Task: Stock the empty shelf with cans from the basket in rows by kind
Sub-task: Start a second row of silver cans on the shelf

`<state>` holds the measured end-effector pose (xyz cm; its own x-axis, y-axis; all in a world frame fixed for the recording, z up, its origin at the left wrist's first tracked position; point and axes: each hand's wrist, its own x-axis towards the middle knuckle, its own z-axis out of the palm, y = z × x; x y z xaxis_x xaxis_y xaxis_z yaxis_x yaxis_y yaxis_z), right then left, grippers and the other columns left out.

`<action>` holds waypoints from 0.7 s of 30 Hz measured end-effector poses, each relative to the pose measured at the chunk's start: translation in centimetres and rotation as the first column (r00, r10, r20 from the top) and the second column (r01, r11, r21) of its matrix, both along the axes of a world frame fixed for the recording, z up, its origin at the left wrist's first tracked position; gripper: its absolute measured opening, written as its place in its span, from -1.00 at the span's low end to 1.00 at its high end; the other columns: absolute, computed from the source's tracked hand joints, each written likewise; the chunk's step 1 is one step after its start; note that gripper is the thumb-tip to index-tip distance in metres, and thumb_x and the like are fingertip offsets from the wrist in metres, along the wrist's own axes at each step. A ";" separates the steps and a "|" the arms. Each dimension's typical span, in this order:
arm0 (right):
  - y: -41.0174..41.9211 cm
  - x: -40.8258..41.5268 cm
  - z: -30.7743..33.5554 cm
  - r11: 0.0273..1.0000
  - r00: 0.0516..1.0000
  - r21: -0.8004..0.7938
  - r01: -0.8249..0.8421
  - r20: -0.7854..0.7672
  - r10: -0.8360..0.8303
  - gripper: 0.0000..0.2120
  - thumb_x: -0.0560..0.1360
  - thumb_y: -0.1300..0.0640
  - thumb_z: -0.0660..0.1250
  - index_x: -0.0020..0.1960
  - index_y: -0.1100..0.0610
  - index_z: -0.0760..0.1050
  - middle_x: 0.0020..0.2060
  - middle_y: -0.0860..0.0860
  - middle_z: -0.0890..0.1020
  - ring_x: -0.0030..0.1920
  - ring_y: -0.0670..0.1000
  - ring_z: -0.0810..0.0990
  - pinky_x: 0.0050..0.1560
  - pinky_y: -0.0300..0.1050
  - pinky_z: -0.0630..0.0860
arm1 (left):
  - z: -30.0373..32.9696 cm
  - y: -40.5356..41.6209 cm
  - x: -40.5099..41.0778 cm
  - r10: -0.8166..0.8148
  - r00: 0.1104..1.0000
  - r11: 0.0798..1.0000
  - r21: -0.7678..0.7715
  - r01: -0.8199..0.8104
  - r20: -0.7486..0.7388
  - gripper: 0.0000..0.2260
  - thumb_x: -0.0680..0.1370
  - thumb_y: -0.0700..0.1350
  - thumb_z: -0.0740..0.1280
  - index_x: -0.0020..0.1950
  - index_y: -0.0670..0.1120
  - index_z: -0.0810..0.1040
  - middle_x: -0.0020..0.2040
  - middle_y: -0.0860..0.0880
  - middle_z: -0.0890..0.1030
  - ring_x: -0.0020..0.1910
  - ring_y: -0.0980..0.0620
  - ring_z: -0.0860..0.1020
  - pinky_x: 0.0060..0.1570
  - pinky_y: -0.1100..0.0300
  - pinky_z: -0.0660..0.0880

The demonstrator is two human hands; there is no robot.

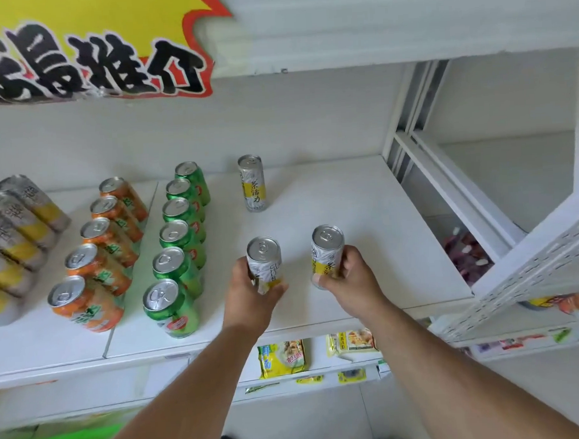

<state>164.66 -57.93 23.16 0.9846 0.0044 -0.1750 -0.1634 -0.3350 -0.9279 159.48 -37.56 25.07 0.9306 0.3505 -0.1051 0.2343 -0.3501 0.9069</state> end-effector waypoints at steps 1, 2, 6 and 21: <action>0.0 -0.1 -0.1 1.000 1.000 -0.005 -0.009 -0.006 0.009 -0.48 0.24 -0.03 0.57 0.13 -0.21 0.46 0.05 -0.11 0.71 0.08 -0.05 0.70 0.24 0.18 0.60 | 0.0 0.1 0.0 -0.009 1.000 1.000 0.003 0.009 -0.004 -0.48 0.38 -0.11 0.61 0.19 0.06 0.40 -0.02 0.17 0.60 -0.08 0.32 0.56 -0.12 0.41 0.46; 0.0 -0.2 -0.3 1.000 1.000 -0.010 -0.018 -0.020 0.018 -0.46 0.25 -0.03 0.57 0.18 -0.19 0.46 0.06 -0.13 0.71 0.09 -0.07 0.70 0.25 0.16 0.60 | -0.1 0.2 -0.1 -0.020 1.000 1.000 -0.005 0.020 -0.010 -0.45 0.37 -0.10 0.62 0.22 0.07 0.39 0.00 0.18 0.61 -0.05 0.30 0.58 -0.07 0.37 0.48; 0.8 -3.7 0.4 0.996 0.995 -0.063 0.061 -0.081 -0.066 -0.38 0.37 -0.05 0.56 0.36 -0.03 0.41 0.21 -0.17 0.62 0.22 -0.11 0.60 0.35 0.02 0.52 | -1.4 0.6 -1.2 -0.050 0.998 0.998 -0.040 0.048 -0.042 -0.37 0.36 -0.13 0.60 0.32 0.12 0.38 0.15 0.12 0.61 0.11 0.22 0.60 0.12 0.25 0.53; 8.0 -5.1 1.6 0.971 0.971 0.126 -0.205 -0.103 0.218 -0.59 0.67 0.13 0.16 0.50 -0.04 0.44 0.35 -0.09 0.60 0.36 -0.10 0.52 0.33 -0.17 0.39 | 1.4 1.4 -2.2 -0.157 0.984 0.984 -0.099 0.148 -0.084 -0.37 0.50 -0.44 0.20 0.44 0.12 0.43 0.33 0.20 0.56 0.38 0.29 0.45 0.37 0.25 0.34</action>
